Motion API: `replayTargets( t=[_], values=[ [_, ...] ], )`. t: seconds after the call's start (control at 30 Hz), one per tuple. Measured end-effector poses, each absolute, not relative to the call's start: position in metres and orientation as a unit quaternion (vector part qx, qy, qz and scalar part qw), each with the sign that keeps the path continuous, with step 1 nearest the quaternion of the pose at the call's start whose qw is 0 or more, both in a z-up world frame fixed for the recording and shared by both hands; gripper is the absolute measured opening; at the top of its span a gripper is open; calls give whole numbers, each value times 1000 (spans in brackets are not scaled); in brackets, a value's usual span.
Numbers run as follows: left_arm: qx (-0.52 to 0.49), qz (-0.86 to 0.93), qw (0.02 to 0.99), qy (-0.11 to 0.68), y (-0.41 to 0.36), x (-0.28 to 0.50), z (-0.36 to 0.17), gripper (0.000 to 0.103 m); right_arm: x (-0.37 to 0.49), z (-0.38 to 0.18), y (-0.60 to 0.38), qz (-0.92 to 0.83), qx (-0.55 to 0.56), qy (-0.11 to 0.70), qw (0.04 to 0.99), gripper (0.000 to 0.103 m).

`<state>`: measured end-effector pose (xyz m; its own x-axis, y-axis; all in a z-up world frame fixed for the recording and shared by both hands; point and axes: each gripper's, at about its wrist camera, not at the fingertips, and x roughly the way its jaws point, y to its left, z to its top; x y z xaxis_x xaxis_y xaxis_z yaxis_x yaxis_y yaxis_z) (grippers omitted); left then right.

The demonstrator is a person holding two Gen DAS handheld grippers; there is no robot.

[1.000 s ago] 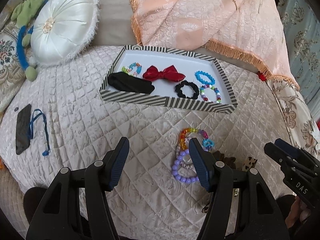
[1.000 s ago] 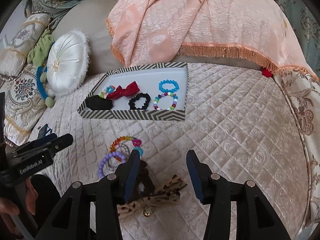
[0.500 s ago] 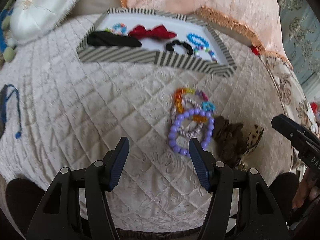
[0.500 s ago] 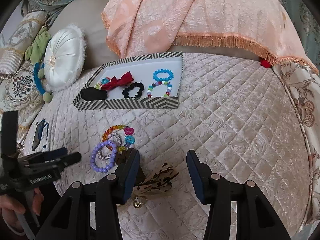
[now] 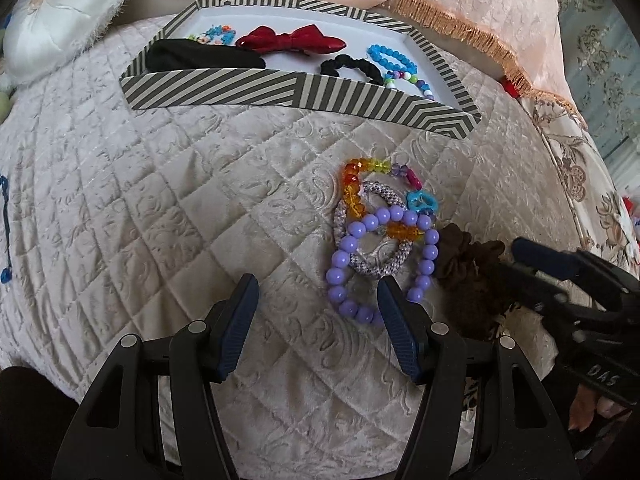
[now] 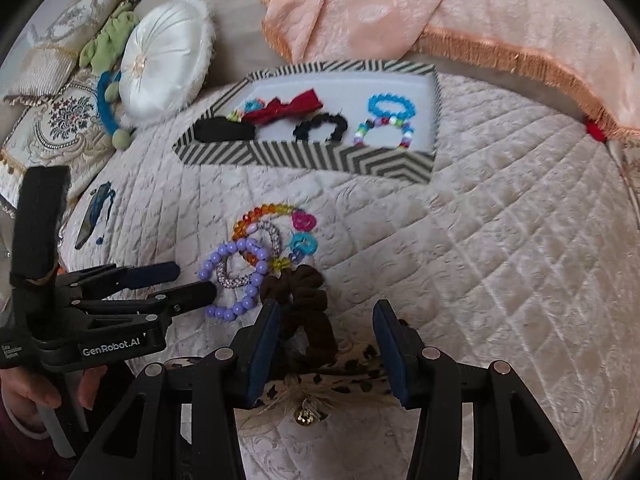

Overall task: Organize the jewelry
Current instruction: 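Grasp purple bead bracelet with left tool while right tool grasps brown scrunchie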

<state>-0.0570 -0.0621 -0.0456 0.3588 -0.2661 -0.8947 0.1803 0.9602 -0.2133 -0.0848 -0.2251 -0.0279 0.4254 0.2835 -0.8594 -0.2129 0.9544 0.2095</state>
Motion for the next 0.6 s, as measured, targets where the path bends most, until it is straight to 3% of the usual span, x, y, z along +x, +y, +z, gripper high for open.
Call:
replayTargets(
  t=[0.07,0.13,0.17,0.2,0.6],
  values=[
    [-32,-139,827,544,-63,-58,-46,42,-83,-35,-222,156,31,520,839,46],
    [-15,-136,829,542,-65,-57,-47,22,-84,-41,-221,163,36,522,837,32],
    [-15,-140,830,540,-64,-57,-47,17,-85,-43,-221,165,38,521,837,20],
    [-18,-146,829,540,-63,-57,-47,12,-86,-42,-221,162,34,517,839,15],
    [-52,-170,839,515,-45,-60,-6,8,-101,8,-241,156,47,461,873,12]
  ],
)
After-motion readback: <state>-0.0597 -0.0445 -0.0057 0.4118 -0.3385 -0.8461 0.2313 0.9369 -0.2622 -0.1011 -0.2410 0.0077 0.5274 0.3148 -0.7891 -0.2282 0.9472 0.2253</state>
